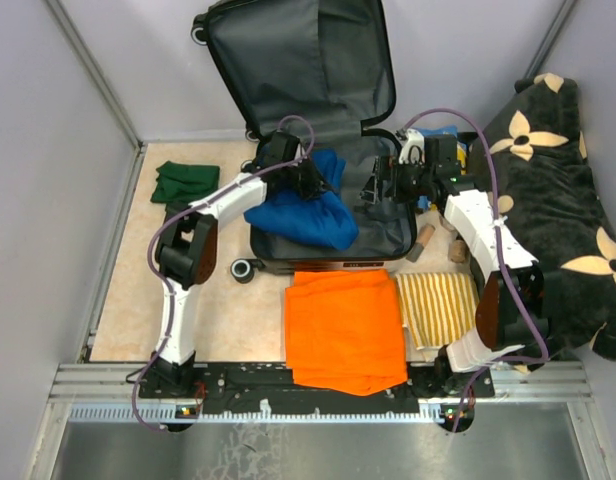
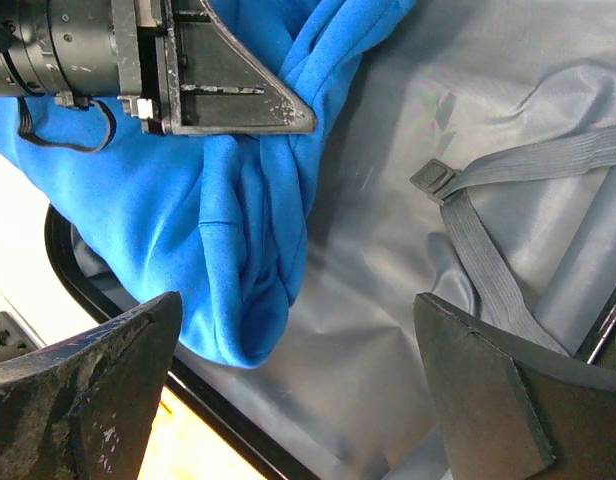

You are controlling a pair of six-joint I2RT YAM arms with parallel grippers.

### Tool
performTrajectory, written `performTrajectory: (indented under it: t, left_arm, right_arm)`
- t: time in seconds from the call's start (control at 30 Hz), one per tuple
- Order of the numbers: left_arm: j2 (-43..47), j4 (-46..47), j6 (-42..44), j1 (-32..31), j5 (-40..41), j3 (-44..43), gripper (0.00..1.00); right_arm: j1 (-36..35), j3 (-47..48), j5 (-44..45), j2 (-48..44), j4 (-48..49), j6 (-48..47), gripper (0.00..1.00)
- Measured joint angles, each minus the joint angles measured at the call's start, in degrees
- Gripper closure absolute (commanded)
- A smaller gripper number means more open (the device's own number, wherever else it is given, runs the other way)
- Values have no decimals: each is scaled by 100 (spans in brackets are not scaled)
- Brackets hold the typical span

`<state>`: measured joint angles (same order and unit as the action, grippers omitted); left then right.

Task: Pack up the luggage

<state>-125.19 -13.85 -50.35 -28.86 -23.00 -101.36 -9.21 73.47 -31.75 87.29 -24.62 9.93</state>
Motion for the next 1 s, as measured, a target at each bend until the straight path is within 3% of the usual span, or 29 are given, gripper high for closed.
performTrajectory:
  t: [0.17, 0.2, 0.33, 0.37, 0.4, 0.6, 0.8, 0.93, 1.0]
  left_arm:
    - [-2, 291, -509, -109, -11, 103, 99]
    - [-2, 334, -570, -127, -11, 116, 91]
    - [0, 573, -710, -164, -31, 363, 31]
    - [2, 573, -651, -157, -81, 402, 8]
    - [0, 549, -557, -131, -131, 407, 1]
    - [337, 166, 807, 52, -437, 149, 1]
    - [1172, -1126, 3200, 472, -234, -562, 22]
    - [1685, -2000, 4686, 581, 308, -671, 38]
    - [1794, -2420, 5230, 568, 564, -623, 41]
  right_arm:
    - [0, 4, 46, 22, -57, -52, 1]
    - [0, 9, 63, 35, -83, -81, 1]
    - [2, 59, 136, 103, -243, -160, 1]
    - [0, 90, 153, 129, -278, -181, 1]
    - [0, 114, 160, 149, -295, -190, 1]
    - [0, 155, 153, 203, -376, -201, 4]
    - [-31, 155, 129, 203, -376, -157, 18]
    - [-221, 155, 280, 203, -396, -151, 21]
    - [-378, 155, 369, 203, -428, -195, 23]
